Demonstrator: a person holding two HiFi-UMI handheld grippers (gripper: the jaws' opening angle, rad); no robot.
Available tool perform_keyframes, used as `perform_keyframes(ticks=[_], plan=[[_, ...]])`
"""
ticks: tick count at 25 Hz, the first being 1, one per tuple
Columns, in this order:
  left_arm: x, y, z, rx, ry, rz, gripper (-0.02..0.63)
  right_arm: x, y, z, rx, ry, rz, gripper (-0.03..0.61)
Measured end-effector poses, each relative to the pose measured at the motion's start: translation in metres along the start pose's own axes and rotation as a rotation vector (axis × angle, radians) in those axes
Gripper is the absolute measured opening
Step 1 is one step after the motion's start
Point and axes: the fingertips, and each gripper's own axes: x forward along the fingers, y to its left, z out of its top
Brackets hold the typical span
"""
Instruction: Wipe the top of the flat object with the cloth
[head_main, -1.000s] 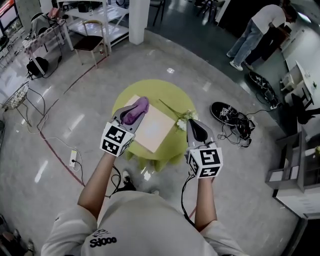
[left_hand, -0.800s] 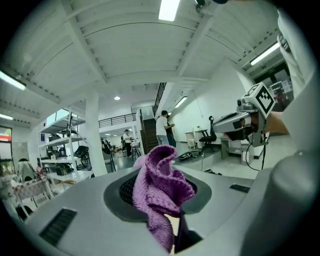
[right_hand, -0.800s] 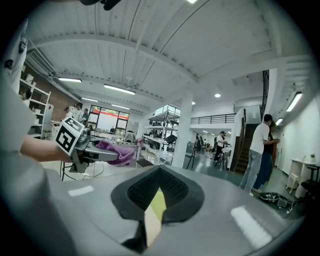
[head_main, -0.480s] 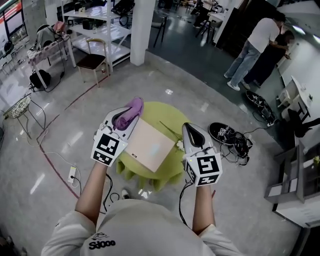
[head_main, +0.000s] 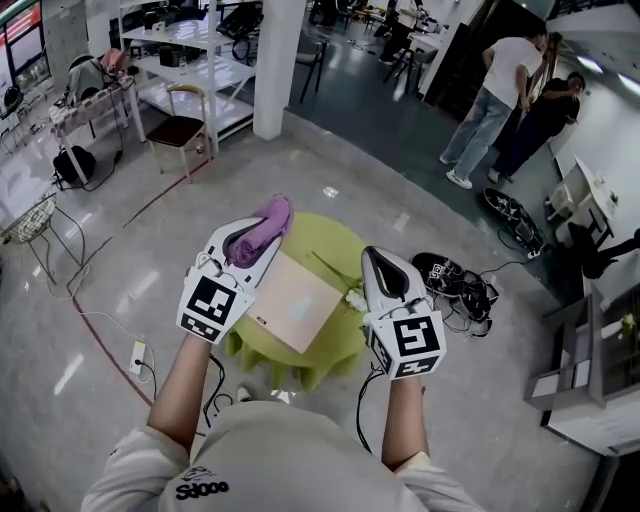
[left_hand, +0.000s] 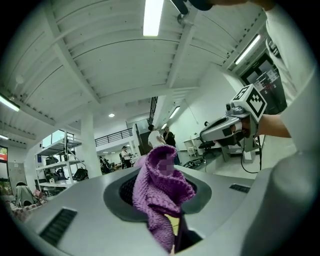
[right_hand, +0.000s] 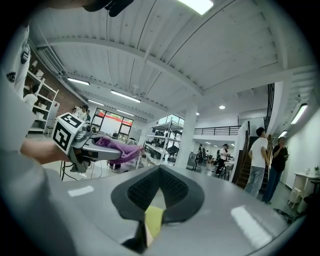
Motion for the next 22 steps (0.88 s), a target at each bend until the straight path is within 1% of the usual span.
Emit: perform_keyframes(ticks=[8, 22], plan=[[0.003, -0.009, -0.001, 0.001, 0.005, -0.018, 0.109, 0.002, -0.002, -0.008, 0.02, 0.011, 0.01, 0.009], [0.007, -0.01, -0.007, -0.004, 0.015, -0.028, 0.109, 0.008, -0.001, -0.014, 0.023, 0.025, 0.025, 0.009]])
